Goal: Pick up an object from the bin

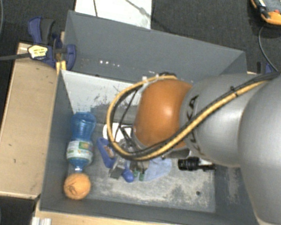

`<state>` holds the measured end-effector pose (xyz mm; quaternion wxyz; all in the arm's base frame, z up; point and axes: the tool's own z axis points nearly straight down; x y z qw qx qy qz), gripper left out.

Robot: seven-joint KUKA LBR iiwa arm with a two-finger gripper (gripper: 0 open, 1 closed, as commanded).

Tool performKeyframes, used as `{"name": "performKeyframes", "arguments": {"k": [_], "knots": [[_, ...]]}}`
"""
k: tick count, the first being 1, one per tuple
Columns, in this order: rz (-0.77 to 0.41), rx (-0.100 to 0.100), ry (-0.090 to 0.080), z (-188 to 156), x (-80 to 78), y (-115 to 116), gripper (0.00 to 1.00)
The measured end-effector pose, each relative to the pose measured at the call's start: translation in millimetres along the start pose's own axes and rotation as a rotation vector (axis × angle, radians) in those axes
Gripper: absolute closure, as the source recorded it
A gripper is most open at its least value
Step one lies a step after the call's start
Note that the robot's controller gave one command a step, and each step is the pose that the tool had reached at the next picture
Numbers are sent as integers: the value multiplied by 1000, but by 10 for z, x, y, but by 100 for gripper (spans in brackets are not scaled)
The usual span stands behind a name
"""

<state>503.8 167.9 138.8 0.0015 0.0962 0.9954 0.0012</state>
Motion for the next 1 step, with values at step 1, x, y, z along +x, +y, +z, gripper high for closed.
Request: {"name": "performKeyframes", "arguments": {"k": [1], "knots": [[-1, -1, -1, -126, -5, 2, 100]]}}
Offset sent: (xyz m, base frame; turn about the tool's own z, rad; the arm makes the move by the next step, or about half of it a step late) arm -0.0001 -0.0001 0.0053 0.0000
